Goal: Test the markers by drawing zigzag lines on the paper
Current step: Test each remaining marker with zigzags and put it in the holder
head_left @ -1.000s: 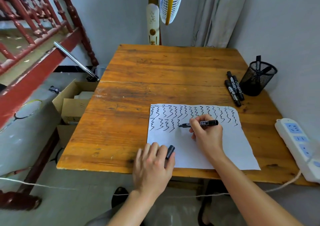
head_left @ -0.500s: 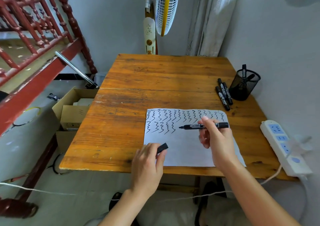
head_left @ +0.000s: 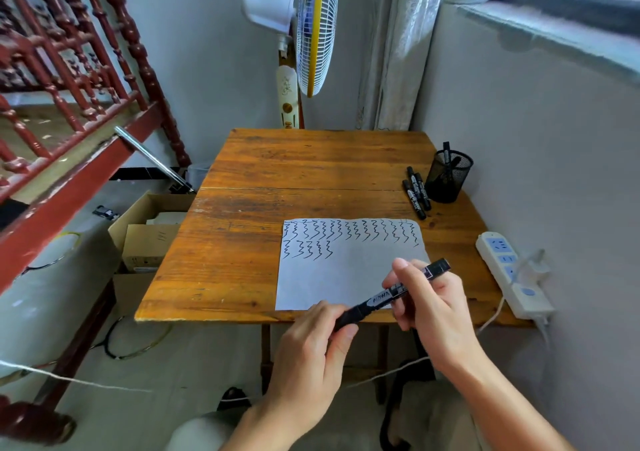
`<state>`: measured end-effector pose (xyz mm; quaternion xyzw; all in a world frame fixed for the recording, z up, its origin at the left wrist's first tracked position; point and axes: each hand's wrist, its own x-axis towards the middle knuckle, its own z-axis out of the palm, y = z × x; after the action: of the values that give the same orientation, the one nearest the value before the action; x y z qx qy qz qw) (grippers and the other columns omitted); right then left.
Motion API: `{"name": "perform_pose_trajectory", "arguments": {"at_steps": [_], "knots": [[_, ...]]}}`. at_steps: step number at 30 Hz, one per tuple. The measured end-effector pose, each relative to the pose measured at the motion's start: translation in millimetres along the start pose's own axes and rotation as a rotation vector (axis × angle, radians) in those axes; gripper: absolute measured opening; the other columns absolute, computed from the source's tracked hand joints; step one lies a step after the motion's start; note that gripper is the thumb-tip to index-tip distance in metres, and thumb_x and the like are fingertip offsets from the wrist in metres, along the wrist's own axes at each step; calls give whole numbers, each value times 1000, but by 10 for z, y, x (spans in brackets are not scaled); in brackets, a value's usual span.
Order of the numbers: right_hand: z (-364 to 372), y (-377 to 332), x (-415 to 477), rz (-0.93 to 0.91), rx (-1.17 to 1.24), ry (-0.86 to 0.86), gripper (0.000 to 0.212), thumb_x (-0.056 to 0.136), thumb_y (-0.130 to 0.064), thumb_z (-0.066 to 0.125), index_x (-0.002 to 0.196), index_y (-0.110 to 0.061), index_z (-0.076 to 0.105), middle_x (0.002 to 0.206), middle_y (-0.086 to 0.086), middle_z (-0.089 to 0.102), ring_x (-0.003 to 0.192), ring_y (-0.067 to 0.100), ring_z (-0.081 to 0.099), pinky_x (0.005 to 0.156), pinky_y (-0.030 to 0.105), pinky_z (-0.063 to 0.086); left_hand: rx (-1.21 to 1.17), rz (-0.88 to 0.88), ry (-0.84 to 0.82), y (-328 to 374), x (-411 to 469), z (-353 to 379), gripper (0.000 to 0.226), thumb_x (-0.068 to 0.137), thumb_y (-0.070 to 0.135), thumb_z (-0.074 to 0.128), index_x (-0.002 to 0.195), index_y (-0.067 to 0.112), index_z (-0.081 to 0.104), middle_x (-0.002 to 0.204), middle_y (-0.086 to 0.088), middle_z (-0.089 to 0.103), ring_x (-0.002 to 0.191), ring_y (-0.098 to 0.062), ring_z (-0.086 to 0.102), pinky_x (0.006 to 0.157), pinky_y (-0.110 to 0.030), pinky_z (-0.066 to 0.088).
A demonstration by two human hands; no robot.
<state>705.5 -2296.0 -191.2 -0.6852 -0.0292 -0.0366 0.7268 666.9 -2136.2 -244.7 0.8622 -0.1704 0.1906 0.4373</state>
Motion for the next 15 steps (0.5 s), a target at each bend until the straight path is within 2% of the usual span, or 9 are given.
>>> {"name": "perform_pose_trajectory", "arguments": {"at_steps": [2,4,6,8,11,13,15], "knots": [[-23,-31,-86,-21,-8,-17,43,97,-27,52,58,-12,62,42,2,46,38,14,43,38,21,34,-105,-49,-64,130,-39,-47,22,94,38,44,107,26,57,83,19,61,75,-4,57,65,-25,47],[-48,-63,-163,-53,-21,1,45,98,-26,50,56,-11,61,41,1,45,37,14,41,38,22,32,-276,-163,-161,259,-63,-94,22,92,43,43,99,30,59,64,16,58,61,-6,54,60,-29,45],[-67,-77,-236,-71,-14,36,46,97,-23,49,58,-2,58,42,4,42,37,15,39,38,23,29,-476,-283,-242,365,-77,-137,26,91,47,45,88,26,60,51,8,50,52,-13,49,57,-30,42],[-69,-77,-299,-48,37,77,46,93,-25,50,59,6,53,44,7,39,38,15,36,38,23,27,-570,-342,-262,434,-90,-154,32,90,46,46,84,18,61,48,8,46,48,-15,46,56,-29,42],[-45,-71,-371,27,125,156,41,98,-15,49,65,10,52,53,6,46,44,11,41,39,17,29,-428,-258,-203,486,-109,-126,25,92,44,47,87,25,62,50,5,49,49,-12,46,55,-38,44],[-25,-71,-394,86,171,201,32,98,-14,48,74,6,57,61,5,54,46,7,45,40,15,32,-264,-131,-112,482,-114,-91,21,93,40,47,93,26,63,58,10,56,53,-5,48,54,-29,43],[-22,-56,-390,135,182,232,29,97,-16,49,77,3,58,63,7,56,45,7,45,38,15,32,-68,21,-41,458,-103,-51,21,94,33,47,100,20,63,75,14,64,67,-3,56,61,-20,45]]}}
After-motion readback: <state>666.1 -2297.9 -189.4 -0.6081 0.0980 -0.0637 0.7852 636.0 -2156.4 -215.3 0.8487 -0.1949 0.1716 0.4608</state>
